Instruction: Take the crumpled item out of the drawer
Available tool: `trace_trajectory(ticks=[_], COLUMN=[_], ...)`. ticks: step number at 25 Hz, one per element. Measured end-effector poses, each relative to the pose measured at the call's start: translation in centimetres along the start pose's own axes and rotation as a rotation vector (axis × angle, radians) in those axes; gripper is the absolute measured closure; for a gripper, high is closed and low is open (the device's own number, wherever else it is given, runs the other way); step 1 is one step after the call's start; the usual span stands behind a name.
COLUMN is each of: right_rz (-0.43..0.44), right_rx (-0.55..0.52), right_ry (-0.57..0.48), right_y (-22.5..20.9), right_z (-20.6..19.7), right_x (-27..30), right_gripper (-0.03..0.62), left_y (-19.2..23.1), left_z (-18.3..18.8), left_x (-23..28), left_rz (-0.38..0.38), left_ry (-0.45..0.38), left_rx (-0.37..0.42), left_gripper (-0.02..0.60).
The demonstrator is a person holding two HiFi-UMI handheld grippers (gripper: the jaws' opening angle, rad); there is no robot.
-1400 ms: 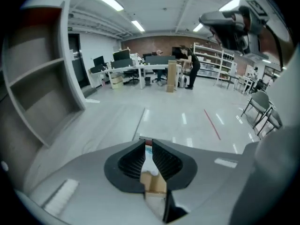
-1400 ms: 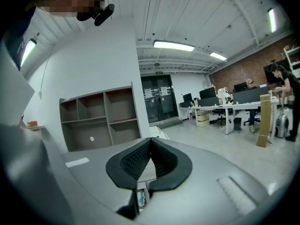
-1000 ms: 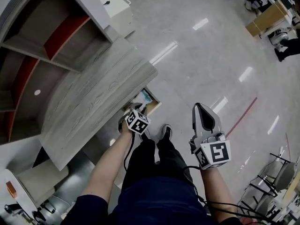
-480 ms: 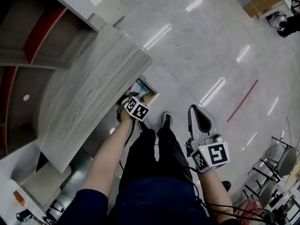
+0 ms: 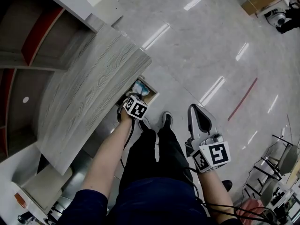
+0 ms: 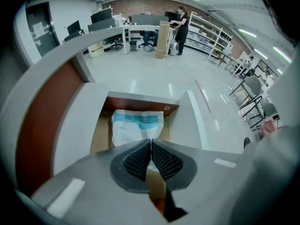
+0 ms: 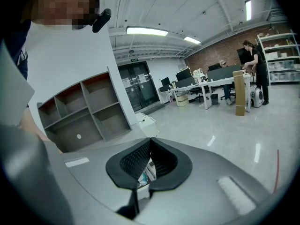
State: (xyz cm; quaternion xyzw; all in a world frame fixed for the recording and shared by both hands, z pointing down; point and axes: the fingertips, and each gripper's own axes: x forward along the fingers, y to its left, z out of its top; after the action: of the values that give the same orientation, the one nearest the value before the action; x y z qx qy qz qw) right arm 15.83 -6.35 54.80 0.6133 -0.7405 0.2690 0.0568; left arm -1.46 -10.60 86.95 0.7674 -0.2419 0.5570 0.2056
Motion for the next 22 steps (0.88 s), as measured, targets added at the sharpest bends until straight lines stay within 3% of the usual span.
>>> trace_trajectory(ticks=[7, 13, 18, 22], right_rz=[0.03, 0.06, 0.101, 0.137], right_rx=[-0.025, -0.05, -0.074, -0.102], right_ry=[-0.007, -0.012, -0.022, -0.045], right_y=[1.1, 2.2, 3.7, 5.3], right_z=[0.9, 1.5, 2.7, 3.7], right_x=[0.3, 0.5, 1.0, 1.2], right_gripper=[0.588, 0.588, 0.588, 0.588], left_y=[-1.3, -1.8, -2.5, -2.9], left_z=[1.0, 1.2, 2.3, 3.6], left_x=[-2.2, -4.7, -8.3, -11.6], left_rz=[-0.014, -0.018, -0.018, 0.001], left_ry=[-0.064, -0.118, -0.198, -0.268], left_rx=[0.037, 0.008, -0.007, 0.028], left_gripper=[0.577, 0.577, 0.577, 0.577])
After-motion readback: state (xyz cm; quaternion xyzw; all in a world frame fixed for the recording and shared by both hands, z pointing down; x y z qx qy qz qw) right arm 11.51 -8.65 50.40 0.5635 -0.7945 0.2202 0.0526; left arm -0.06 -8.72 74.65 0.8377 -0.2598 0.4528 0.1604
